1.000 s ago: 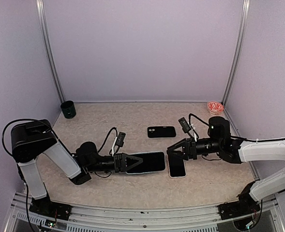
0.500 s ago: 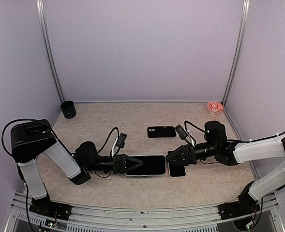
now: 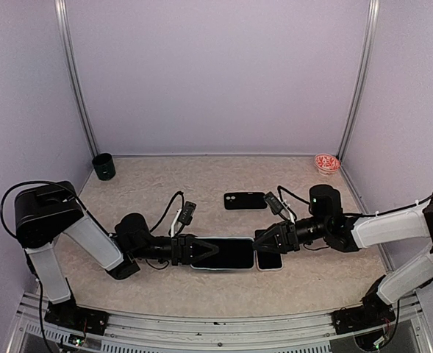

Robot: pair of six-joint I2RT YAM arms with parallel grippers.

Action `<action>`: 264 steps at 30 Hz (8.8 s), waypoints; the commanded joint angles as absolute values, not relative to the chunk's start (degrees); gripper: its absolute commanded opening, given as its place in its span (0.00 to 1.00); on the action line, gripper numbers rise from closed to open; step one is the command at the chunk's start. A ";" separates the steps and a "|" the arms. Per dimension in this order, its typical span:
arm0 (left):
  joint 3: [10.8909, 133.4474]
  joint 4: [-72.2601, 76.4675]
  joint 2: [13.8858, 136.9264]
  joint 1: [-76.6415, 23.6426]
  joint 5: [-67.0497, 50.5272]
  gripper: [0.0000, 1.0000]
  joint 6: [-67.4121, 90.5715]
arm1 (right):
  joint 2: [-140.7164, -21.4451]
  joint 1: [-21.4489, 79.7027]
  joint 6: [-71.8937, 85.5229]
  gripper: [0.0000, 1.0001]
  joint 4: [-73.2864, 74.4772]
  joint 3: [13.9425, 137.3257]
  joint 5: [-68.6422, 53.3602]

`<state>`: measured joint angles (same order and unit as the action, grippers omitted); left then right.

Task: Put the phone into the phone case
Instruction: Press the corner of the phone case at the bottom right corner of the phone case, then press the corner of the phone case at the bottom left corner of the phone case, then pass from the left arm to the right

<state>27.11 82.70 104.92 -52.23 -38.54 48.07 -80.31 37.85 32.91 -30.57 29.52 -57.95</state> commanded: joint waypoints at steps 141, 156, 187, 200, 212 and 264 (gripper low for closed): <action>28.29 71.50 94.99 -53.42 -31.38 0.00 38.03 | -71.78 42.46 11.62 0.69 -5.61 36.78 -38.13; 32.97 59.91 94.91 -53.53 -32.94 0.00 39.53 | -68.27 43.07 9.56 1.00 -6.06 34.90 -32.87; 43.05 36.11 95.46 -53.02 -37.07 0.00 38.53 | -68.42 57.26 -2.25 1.00 -6.70 33.95 -13.00; 43.72 37.77 97.53 -53.82 -37.97 0.00 40.14 | -76.19 65.25 -8.08 1.00 -7.32 37.81 -1.94; 43.55 40.51 99.38 -54.40 -37.22 0.00 42.97 | -81.26 69.42 -10.17 1.00 -6.77 41.55 3.09; 44.54 41.15 100.70 -55.05 -36.32 0.00 44.37 | -85.97 72.86 -9.62 0.95 -7.12 44.34 17.60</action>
<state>43.24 36.51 100.49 -54.74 -35.62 43.83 -85.65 72.27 -10.87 -5.50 42.87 16.80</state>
